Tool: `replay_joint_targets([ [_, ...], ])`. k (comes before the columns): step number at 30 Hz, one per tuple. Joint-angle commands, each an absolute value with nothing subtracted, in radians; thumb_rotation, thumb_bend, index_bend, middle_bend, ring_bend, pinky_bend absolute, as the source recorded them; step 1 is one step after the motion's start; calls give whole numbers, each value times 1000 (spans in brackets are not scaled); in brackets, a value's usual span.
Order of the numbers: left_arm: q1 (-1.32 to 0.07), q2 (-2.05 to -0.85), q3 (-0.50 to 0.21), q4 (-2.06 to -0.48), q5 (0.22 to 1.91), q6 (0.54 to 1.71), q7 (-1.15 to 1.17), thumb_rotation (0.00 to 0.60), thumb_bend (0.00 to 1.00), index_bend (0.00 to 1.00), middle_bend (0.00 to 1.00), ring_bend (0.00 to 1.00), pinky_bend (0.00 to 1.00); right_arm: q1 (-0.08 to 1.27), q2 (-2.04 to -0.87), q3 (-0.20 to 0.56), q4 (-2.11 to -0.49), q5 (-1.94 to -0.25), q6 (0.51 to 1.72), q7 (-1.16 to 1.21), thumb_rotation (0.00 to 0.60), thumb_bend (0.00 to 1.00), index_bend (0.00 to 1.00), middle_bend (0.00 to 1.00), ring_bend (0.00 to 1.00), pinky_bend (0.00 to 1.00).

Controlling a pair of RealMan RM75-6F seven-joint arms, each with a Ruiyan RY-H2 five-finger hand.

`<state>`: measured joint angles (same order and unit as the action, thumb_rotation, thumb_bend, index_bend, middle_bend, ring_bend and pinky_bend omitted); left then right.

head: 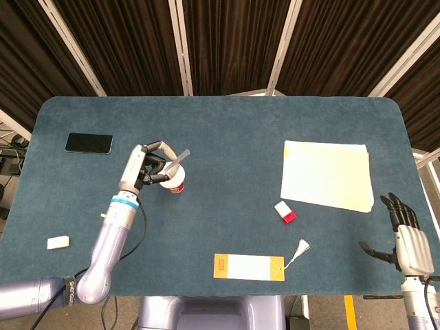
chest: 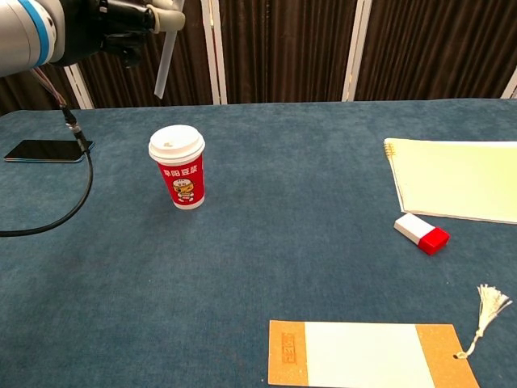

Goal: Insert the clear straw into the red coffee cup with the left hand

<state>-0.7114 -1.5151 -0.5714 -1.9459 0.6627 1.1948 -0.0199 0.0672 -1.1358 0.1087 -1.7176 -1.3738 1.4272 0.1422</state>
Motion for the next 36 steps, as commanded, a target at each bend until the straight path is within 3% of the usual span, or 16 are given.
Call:
replay_joint_targets([
  [1,-680,-1528,-587,-1893,698,1147,-126,600,367,585,1000,926,780,67,-1135,109,-1719,-1373,1425,143,600,150,63,0,0,0],
  [13,-609,-1515,-549,-1840,816,1071,-334,600,366,585,1000,925,780,67,-1132,104,-1722,-1374,1418,136,600,150,63,0,0,0],
  [36,-599,-1546,-510,-1757,853,1017,-436,600,369,585,1000,927,780,69,-1130,102,-1724,-1370,1408,133,600,150,63,0,0,0],
])
